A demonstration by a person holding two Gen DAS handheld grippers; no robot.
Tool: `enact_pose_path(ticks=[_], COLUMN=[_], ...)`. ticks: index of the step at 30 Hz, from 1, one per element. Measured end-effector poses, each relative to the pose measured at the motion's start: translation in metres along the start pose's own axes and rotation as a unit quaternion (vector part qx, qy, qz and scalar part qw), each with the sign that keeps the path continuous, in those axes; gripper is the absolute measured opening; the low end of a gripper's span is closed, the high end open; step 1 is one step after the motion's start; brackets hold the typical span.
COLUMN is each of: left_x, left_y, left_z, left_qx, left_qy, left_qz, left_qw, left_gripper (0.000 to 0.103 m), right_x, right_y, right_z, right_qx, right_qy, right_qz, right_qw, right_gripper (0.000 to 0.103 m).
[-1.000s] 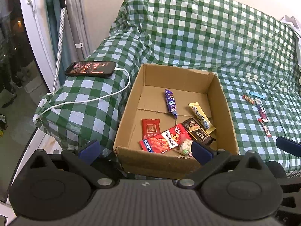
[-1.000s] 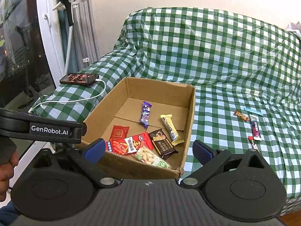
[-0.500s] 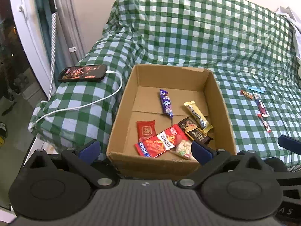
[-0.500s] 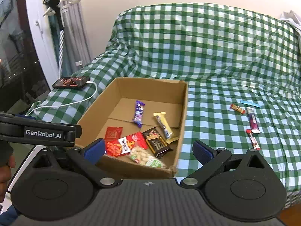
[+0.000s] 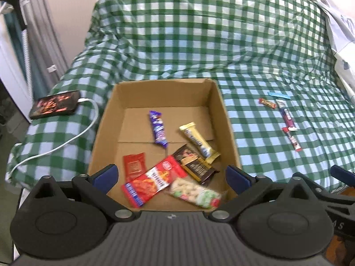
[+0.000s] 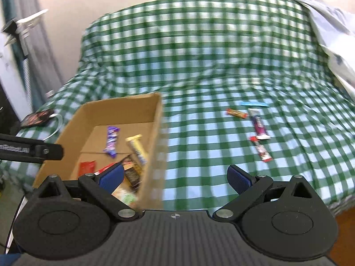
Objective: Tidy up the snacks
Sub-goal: 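Grasp the red-wrapped candy with the left gripper while the right grasps the toothpaste tube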
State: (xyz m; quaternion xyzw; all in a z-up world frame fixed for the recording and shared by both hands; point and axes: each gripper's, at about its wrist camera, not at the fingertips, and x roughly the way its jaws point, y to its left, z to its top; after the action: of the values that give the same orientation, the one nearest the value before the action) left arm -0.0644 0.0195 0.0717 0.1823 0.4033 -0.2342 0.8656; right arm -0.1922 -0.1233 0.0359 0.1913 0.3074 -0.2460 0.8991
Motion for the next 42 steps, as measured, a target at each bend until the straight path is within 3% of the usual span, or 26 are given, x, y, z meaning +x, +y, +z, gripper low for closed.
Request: enact_pose_path(ticks=[7, 13, 18, 23, 31, 39, 41, 42], left_x=[0.028, 0.080, 0.156, 0.243, 0.369, 0.427, 0.424, 0.419], left_y=[-0.046, -0.108, -0.160, -0.212, -0.278, -0.302, -0.308, -0.311], left_z=[0.041, 0.093, 0.140, 0.178, 0.194, 0.191, 0.190, 0.190], left_qx=[0.046, 0.069, 0.003, -0.062, -0.109, -0.138, -0.126, -0.113], left_qy=[0.001, 0.026, 0.080, 0.123, 0.186, 0.219, 0.204, 0.194], left_qz=[-0.013, -0.048, -0.066, -0.076, -0.068, -0.068, -0.065, -0.063], left_qw=[0.9989, 0.9961, 0.9946, 0.9875, 0.9742, 0.9636, 0.9687, 0.9724], left_gripper=[0.103, 0.103, 0.103, 0.103, 0.103, 0.103, 0.097, 0.080], right_x=[0.023, 0.051, 0.094, 0.163, 0.286, 0.341, 0.339, 0.338], right_y=[-0.061, -0.116, -0.156, -0.194, -0.230, -0.247, -0.244, -0.243], right_z=[0.015, 0.026, 0.041, 0.057, 0.069, 0.057, 0.051, 0.048], right_qx=[0.041, 0.072, 0.082, 0.073, 0.042, -0.004, -0.034, -0.045], right_qy=[-0.012, -0.010, -0.011, -0.003, 0.034, 0.027, 0.011, 0.003], right_qz=[-0.054, -0.087, -0.101, -0.107, -0.091, -0.065, -0.073, -0.078], right_qw=[0.998, 0.994, 0.991, 0.992, 0.994, 0.998, 0.997, 0.996], right_gripper=[0.099, 0.099, 0.099, 0.099, 0.099, 0.091, 0.077, 0.072])
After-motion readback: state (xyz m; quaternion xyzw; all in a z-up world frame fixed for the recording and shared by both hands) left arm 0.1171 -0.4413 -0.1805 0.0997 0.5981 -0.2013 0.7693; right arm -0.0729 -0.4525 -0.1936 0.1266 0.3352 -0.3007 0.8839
